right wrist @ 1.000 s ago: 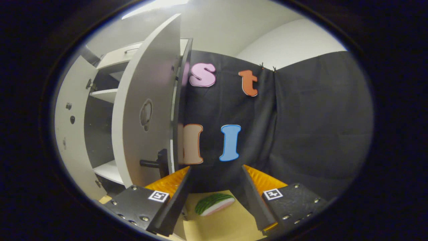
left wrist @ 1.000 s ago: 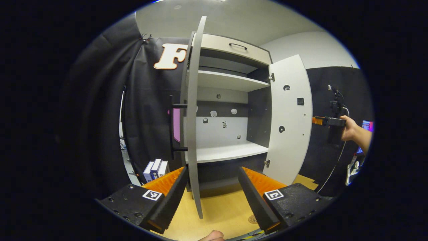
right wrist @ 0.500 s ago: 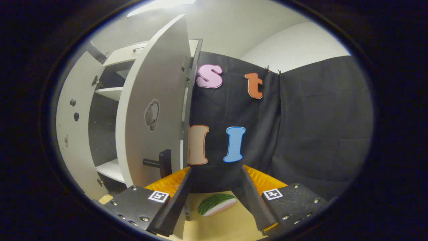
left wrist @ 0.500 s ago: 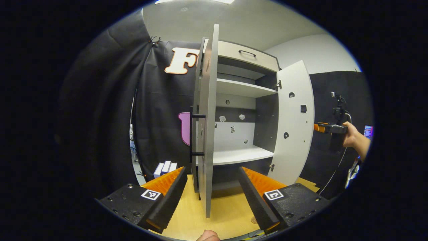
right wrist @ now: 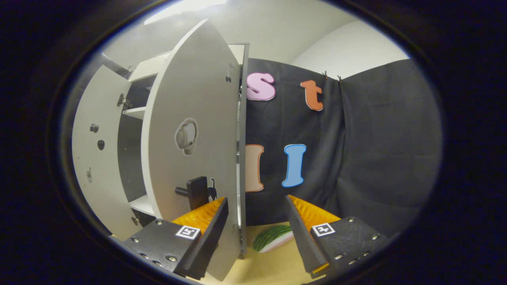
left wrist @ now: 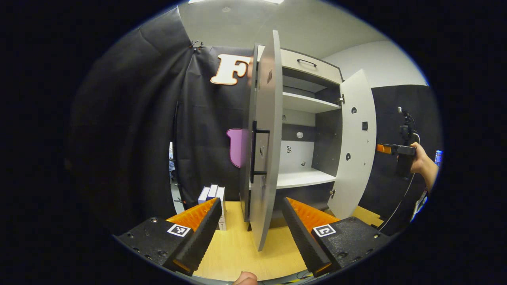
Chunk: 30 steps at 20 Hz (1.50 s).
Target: Grasp the bottle in the cabinet with the left hand and place it on the coaster, then close the right door with the right hand and the left door with the left hand.
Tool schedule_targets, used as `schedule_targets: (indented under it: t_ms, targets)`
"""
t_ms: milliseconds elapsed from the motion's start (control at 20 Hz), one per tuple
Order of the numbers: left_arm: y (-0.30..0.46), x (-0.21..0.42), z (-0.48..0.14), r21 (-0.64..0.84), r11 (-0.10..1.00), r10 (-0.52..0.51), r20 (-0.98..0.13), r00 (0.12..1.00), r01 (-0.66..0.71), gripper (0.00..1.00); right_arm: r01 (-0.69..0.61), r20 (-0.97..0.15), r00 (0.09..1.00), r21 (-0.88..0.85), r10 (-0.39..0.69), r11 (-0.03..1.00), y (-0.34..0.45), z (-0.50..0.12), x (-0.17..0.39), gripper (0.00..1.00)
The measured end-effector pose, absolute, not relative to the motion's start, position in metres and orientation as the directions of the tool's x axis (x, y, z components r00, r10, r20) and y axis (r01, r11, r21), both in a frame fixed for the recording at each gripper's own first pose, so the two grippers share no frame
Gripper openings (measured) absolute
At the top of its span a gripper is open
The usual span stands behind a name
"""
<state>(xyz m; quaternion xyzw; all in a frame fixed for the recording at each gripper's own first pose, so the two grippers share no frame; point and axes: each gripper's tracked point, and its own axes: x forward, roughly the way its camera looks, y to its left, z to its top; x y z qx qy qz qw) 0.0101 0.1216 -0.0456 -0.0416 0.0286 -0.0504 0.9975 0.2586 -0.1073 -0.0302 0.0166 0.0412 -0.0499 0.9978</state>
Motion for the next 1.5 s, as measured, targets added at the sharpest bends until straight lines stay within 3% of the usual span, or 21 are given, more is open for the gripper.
schedule_targets:
  t_ms: [50,150,200,400,500,600,650,700,750,800,850,900,950,1050,1200,1250,1400,1500]
  targets:
    - [0.129,0.009,-0.043,-0.086,0.993,-0.091,-0.049,0.995,0.086,0.97,0.096,-0.081,0.992,0.030,-0.093,0.995,-0.102,-0.029,0.261,0.88]
    - [0.145,0.007,-0.040,-0.085,0.994,-0.069,-0.044,0.997,0.065,0.96,0.083,-0.084,0.993,0.043,-0.079,0.996,-0.087,-0.032,0.263,0.84]
    - [0.153,0.007,-0.039,-0.087,0.995,-0.054,-0.041,0.998,0.050,0.93,0.073,-0.078,0.995,0.046,-0.069,0.996,-0.078,-0.032,0.262,0.88]
    - [0.175,0.006,-0.044,-0.105,0.994,-0.010,-0.054,0.998,0.004,0.96,0.105,-0.056,0.993,0.012,-0.104,0.994,-0.060,-0.036,0.278,0.86]
    - [0.188,0.005,-0.046,-0.095,0.995,0.018,-0.057,0.998,-0.023,0.96,0.108,-0.072,0.992,0.002,-0.108,0.994,-0.047,-0.045,0.287,1.00]
    - [0.201,0.001,-0.050,-0.085,0.995,0.049,-0.063,0.997,-0.054,0.93,0.106,-0.074,0.992,-0.007,-0.107,0.994,-0.036,-0.050,0.288,0.93]
    - [0.210,0.000,-0.053,-0.083,0.994,0.065,-0.068,0.996,-0.070,0.93,0.101,-0.075,0.992,-0.004,-0.101,0.995,-0.031,-0.051,0.288,0.93]
    - [0.219,0.001,-0.055,-0.080,0.993,0.081,-0.075,0.994,-0.087,0.93,0.098,-0.076,0.992,0.001,-0.098,0.995,-0.027,-0.052,0.288,1.00]
    - [0.226,0.003,-0.058,-0.079,0.992,0.091,-0.084,0.992,-0.098,0.93,0.091,-0.084,0.992,0.009,-0.090,0.996,-0.021,-0.055,0.285,0.93]
    - [0.235,0.003,-0.061,-0.076,0.991,0.101,-0.091,0.991,-0.108,0.96,0.081,-0.090,0.993,0.016,-0.079,0.997,-0.017,-0.058,0.279,0.96]
    - [0.240,0.006,-0.064,-0.075,0.991,0.107,-0.098,0.989,-0.115,0.93,0.071,-0.088,0.994,0.024,-0.068,0.997,-0.012,-0.058,0.271,0.96]
    - [0.245,0.009,-0.067,-0.082,0.990,0.107,-0.109,0.988,-0.116,0.97,0.053,-0.086,0.995,0.033,-0.050,0.998,-0.008,-0.057,0.263,0.93]
    - [0.250,0.013,-0.070,-0.089,0.988,0.113,-0.116,0.987,-0.123,0.96,0.038,-0.089,0.996,0.048,-0.034,0.998,-0.004,-0.058,0.252,0.96]
    - [0.254,0.027,-0.072,-0.116,0.987,0.095,-0.137,0.986,-0.111,0.94,0.020,-0.107,0.994,0.085,-0.010,0.996,0.001,-0.065,0.224,0.93]
    - [0.245,0.055,-0.067,-0.199,0.977,0.045,-0.164,0.985,-0.078,0.97,0.002,-0.130,0.991,0.107,0.012,0.994,0.003,-0.066,0.185,1.00]
    - [0.240,0.064,-0.068,-0.201,0.978,0.028,-0.176,0.984,-0.063,0.94,-0.001,-0.132,0.991,0.111,0.016,0.994,0.002,-0.063,0.173,0.93]
    - [0.236,0.094,-0.053,-0.165,0.985,0.031,-0.147,0.989,-0.055,1.00,-0.003,-0.127,0.992,0.106,0.016,0.994,-0.001,-0.052,0.135,0.96]
    - [0.227,0.109,-0.047,-0.134,0.990,0.027,-0.144,0.989,-0.047,0.97,-0.020,-0.100,0.995,0.101,0.030,0.995,0.000,-0.040,0.113,0.96]
